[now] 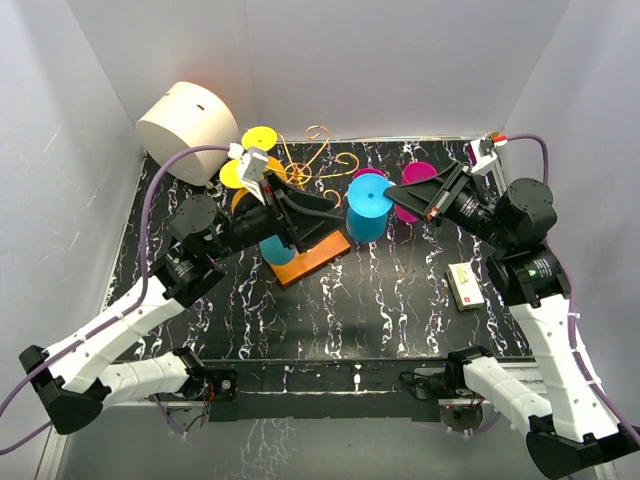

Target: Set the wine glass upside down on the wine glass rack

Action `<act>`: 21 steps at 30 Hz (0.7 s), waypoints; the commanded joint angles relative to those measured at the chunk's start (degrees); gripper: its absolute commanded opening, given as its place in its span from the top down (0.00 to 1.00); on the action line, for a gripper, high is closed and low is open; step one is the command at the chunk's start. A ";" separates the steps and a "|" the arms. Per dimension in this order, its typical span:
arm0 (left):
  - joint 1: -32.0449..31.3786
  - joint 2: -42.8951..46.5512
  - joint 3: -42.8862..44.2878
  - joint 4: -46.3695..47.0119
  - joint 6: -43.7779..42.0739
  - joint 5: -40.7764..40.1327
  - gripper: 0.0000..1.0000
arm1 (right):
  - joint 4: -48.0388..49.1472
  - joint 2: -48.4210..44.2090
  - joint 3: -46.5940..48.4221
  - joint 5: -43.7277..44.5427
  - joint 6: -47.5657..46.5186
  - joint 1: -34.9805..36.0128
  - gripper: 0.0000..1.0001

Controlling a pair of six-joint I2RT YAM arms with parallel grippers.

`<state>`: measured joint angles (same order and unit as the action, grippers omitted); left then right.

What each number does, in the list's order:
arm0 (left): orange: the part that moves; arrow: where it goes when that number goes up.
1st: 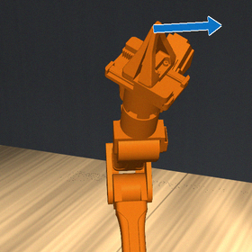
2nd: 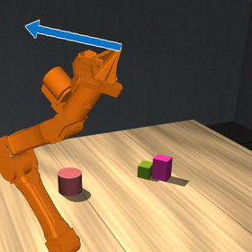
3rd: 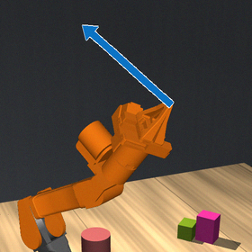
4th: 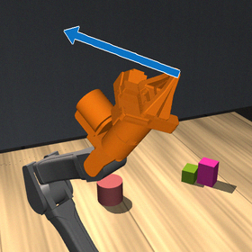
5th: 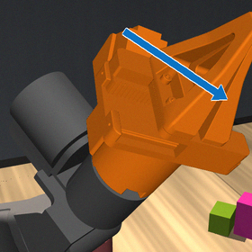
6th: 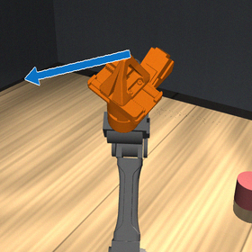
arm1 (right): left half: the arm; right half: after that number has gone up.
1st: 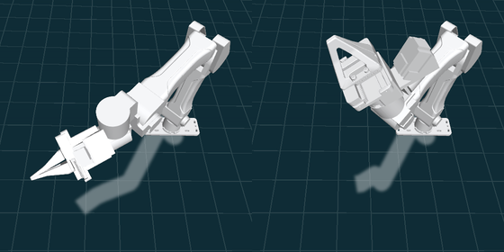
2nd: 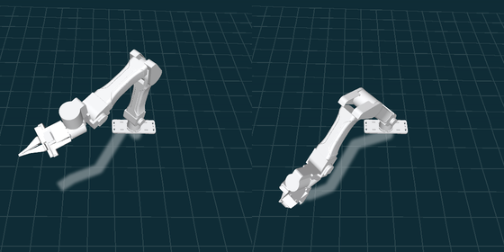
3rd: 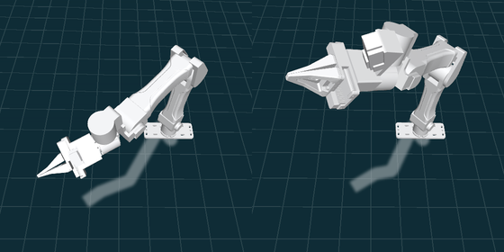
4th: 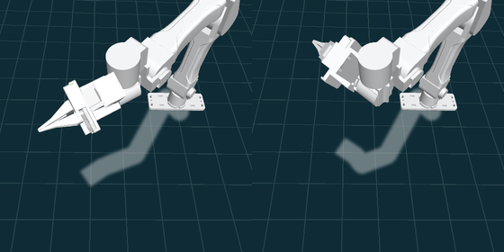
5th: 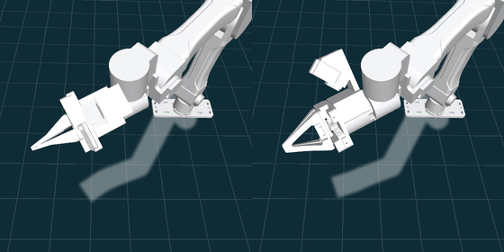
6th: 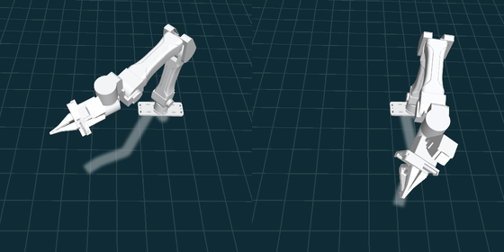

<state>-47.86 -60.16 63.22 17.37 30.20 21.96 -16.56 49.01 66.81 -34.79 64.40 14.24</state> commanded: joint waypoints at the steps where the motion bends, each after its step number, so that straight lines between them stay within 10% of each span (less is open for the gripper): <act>1: -0.18 0.35 3.19 -6.45 17.55 -9.69 0.38 | 1.26 -1.65 -0.59 1.91 -0.77 0.25 1.00; 13: -0.09 -6.70 10.29 -9.69 26.57 -9.00 0.45 | 4.15 -1.54 -2.76 -0.96 -0.69 0.26 1.00; 21: -0.04 -8.36 10.85 -10.08 25.65 -9.82 0.72 | 5.79 -0.97 -3.48 -1.64 -0.28 0.26 1.00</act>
<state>-47.83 -68.60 70.96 6.79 56.16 12.45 -16.03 48.34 62.98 -35.20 64.40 14.24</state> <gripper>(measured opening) 0.356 0.021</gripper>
